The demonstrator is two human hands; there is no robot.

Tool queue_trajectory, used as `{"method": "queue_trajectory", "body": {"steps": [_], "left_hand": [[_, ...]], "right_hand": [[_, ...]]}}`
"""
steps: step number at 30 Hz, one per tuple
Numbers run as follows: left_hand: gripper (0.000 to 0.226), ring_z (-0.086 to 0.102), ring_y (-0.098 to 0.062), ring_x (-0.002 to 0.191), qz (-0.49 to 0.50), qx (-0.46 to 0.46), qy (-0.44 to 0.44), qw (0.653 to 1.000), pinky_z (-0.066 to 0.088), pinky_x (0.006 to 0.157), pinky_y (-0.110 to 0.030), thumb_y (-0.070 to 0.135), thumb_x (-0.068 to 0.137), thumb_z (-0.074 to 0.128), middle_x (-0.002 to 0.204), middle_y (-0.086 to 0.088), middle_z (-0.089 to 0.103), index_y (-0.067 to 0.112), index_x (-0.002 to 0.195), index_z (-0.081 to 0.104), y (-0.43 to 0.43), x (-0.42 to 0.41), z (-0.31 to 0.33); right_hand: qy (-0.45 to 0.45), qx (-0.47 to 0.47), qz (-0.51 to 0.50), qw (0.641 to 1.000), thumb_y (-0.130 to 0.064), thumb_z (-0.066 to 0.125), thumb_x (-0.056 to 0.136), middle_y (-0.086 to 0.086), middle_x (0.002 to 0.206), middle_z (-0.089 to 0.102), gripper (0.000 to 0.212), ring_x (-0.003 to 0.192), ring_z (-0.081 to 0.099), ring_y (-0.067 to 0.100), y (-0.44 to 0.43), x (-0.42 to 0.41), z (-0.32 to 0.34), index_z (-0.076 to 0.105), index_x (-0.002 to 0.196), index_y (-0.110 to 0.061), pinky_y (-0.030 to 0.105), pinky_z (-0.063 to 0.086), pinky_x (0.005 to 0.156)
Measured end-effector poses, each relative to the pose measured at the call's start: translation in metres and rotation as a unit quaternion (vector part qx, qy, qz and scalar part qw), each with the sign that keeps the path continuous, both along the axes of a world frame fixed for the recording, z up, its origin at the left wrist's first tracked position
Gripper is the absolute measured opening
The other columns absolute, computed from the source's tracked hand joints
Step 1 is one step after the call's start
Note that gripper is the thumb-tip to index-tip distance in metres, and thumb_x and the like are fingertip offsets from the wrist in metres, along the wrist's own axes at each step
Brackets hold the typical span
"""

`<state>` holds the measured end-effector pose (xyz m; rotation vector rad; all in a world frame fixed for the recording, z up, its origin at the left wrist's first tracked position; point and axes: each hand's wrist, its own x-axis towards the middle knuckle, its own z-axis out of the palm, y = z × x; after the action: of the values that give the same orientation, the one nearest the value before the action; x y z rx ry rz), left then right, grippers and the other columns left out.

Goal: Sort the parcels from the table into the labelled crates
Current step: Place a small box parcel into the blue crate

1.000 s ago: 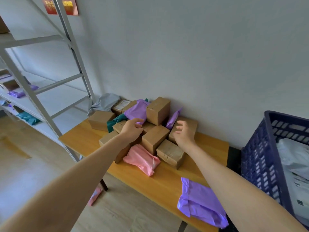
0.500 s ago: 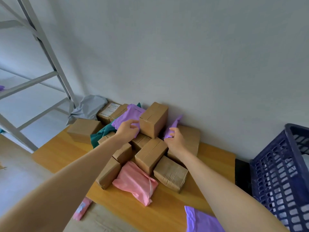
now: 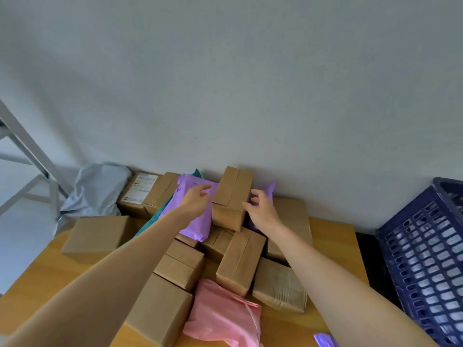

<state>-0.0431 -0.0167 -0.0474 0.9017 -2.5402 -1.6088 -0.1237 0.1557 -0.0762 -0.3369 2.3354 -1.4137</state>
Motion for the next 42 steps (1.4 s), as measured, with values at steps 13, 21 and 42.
{"method": "queue_trajectory", "body": {"steps": [13, 21, 42], "left_hand": [[0.046, 0.059, -0.023, 0.102, -0.043, 0.115, -0.01, 0.992, 0.055, 0.08, -0.036, -0.002, 0.095, 0.033, 0.125, -0.01, 0.06, 0.012, 0.135, 0.051, -0.018, -0.042, -0.026], [0.038, 0.059, -0.019, 0.081, -0.049, 0.171, -0.013, 0.984, 0.052, 0.072, -0.032, 0.019, 0.101, 0.037, 0.101, -0.002, 0.063, 0.025, 0.137, 0.048, -0.01, -0.041, -0.033], [0.111, 0.055, -0.016, 0.106, -0.108, 0.12, 0.083, 0.983, 0.047, 0.072, -0.023, 0.062, 0.057, 0.079, 0.128, 0.002, 0.049, 0.034, 0.147, 0.021, 0.005, -0.005, 0.024]], "right_hand": [[-0.017, 0.017, -0.036, 0.999, -0.012, 0.058, 0.094, -0.001, 0.141, 0.048, 0.06, 0.115, 0.049, 0.007, -0.024, -0.009, -0.013, 0.032, 0.147, -0.023, 0.012, 0.044, 0.08], [-0.008, 0.0, -0.093, 0.996, -0.021, 0.06, 0.094, -0.002, 0.147, 0.042, 0.06, 0.13, 0.044, 0.016, -0.029, -0.006, -0.011, 0.033, 0.147, -0.023, 0.026, 0.042, 0.1], [-0.054, -0.147, -0.148, 0.977, -0.058, 0.054, 0.089, -0.005, 0.12, 0.056, 0.062, 0.101, 0.057, 0.009, 0.002, 0.043, 0.045, 0.038, 0.139, -0.026, 0.02, 0.045, 0.072]]}}
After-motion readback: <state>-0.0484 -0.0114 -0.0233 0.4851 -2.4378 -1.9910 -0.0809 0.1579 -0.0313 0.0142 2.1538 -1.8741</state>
